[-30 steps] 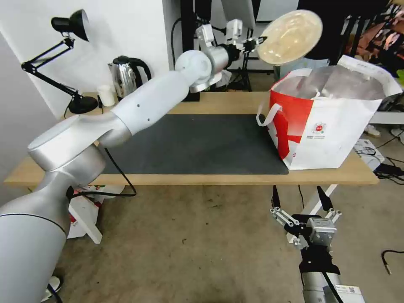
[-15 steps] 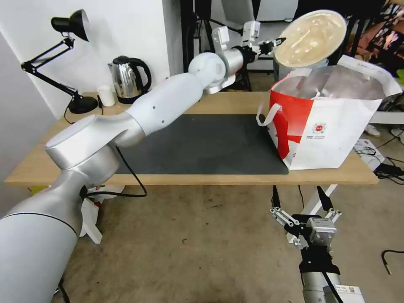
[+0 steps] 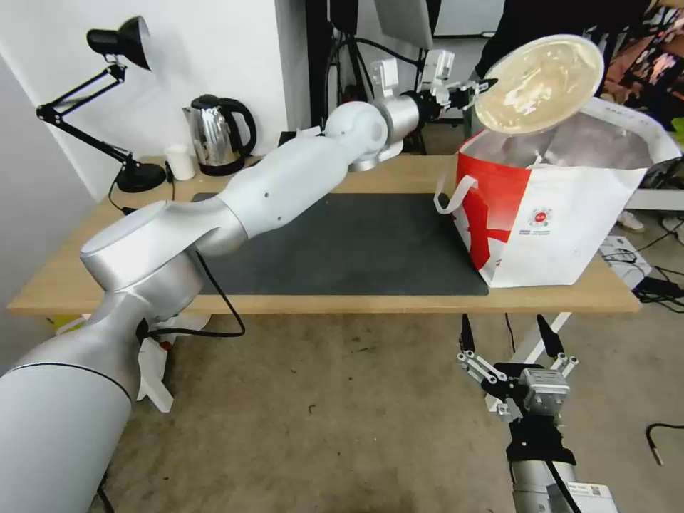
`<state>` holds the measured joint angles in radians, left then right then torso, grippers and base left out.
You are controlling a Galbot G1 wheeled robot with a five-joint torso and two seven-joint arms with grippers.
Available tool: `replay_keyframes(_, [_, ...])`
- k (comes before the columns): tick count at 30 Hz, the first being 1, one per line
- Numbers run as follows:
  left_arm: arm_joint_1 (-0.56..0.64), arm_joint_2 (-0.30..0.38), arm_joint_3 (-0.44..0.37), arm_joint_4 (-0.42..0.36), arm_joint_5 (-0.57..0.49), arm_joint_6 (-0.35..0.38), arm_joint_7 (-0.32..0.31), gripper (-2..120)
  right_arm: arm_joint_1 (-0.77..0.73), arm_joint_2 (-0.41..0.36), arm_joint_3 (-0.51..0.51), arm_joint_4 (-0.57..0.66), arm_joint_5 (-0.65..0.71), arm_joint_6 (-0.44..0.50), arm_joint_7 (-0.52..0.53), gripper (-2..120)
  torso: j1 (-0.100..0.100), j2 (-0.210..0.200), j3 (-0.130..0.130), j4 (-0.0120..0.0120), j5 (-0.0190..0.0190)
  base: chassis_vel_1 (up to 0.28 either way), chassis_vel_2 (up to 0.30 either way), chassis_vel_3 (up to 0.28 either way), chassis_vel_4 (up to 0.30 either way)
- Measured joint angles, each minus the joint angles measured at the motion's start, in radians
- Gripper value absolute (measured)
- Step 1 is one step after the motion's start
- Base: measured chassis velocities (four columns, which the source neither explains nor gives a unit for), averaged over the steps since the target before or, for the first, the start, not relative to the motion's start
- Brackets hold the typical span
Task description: Pick up the trash from the table and place it into the takeout bag.
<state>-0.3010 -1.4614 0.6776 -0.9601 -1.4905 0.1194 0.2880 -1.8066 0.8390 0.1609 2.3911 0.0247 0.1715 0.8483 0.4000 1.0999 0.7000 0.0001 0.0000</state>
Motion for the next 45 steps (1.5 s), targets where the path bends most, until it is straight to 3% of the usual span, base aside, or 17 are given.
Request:
replay_keyframes(7, [0.004,-0.015,0.020,0.009,0.099,-0.006,-0.040,0,0.000,0.000,0.000,0.000,0.000,0.000,0.000,100,0.000,0.000,0.000,-0.0001,0.0000,0.000,0.000,0.000,0.000])
replay_keyframes(17, [0.020,-0.013,0.034,0.018,0.161,-0.009,-0.065,0,0.000,0.000,0.000,0.000,0.000,0.000,0.000,100,0.000,0.000,0.000,-0.0001,0.0001,0.000,0.000,0.000,0.000])
replay_keyframes(45, [0.039,-0.010,0.053,0.040,0.210,-0.003,-0.038,0,0.000,0.000,0.000,0.000,0.000,0.000,0.000,100,0.000,0.000,0.000,-0.0001,0.0000,0.000,0.000,0.000,0.000])
